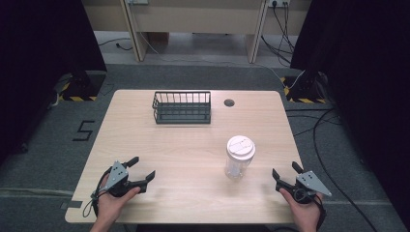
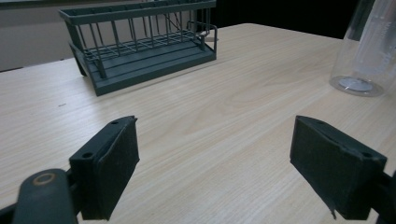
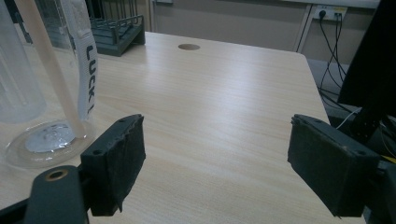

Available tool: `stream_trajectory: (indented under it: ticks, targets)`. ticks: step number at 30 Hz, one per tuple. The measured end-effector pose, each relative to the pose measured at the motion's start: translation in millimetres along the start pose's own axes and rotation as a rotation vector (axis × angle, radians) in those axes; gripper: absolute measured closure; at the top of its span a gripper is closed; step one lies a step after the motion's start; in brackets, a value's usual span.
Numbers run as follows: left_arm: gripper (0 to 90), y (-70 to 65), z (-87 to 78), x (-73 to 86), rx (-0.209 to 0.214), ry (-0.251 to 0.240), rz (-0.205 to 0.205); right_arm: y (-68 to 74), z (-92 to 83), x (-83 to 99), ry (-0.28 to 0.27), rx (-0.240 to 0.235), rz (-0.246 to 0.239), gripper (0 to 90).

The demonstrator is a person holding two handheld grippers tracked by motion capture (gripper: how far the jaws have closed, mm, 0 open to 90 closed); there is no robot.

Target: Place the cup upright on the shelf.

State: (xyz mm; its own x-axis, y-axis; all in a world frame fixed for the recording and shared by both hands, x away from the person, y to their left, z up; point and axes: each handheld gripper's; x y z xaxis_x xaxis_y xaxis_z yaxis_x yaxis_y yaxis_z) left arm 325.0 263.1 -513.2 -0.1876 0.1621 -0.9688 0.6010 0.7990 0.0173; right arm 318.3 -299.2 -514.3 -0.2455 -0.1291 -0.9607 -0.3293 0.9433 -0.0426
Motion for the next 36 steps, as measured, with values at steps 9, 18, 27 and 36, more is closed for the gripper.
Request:
stream_trajectory:
  ticks: [9, 18, 27, 36]
  targets:
    - [14.9, -10.4, 19.5, -12.6, 0.070, -0.017, -0.010, 0.5, 0.9, -0.4, 0.008, -0.001, -0.007, 19.6]
    - [14.6, -26.0, 43.1, -27.7, 0.127, -0.030, 0.023, -0.9, 1.3, -0.5, 0.012, -0.004, 0.007, 19.7]
    - [14.7, -50.0, 64.7, -37.9, 0.211, -0.042, 0.028, 0.5, 1.4, -0.6, 0.013, -0.002, -0.008, 19.7]
    - [14.7, -70.8, 85.6, -44.6, 0.275, -0.040, 0.046, 0.4, 1.2, -0.6, 0.014, -0.004, -0.005, 19.9]
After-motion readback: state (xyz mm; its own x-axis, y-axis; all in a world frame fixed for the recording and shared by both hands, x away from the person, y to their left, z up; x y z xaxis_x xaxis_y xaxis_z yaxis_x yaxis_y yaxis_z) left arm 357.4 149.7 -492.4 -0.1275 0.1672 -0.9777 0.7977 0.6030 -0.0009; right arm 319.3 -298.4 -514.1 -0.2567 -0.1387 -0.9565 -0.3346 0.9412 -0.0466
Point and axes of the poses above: each handheld gripper's, and its own axes: z roughly forward along the jaws, x roughly out of its underside, y roughly to its left, and after that the axes turned 1 degree about z, right-handed
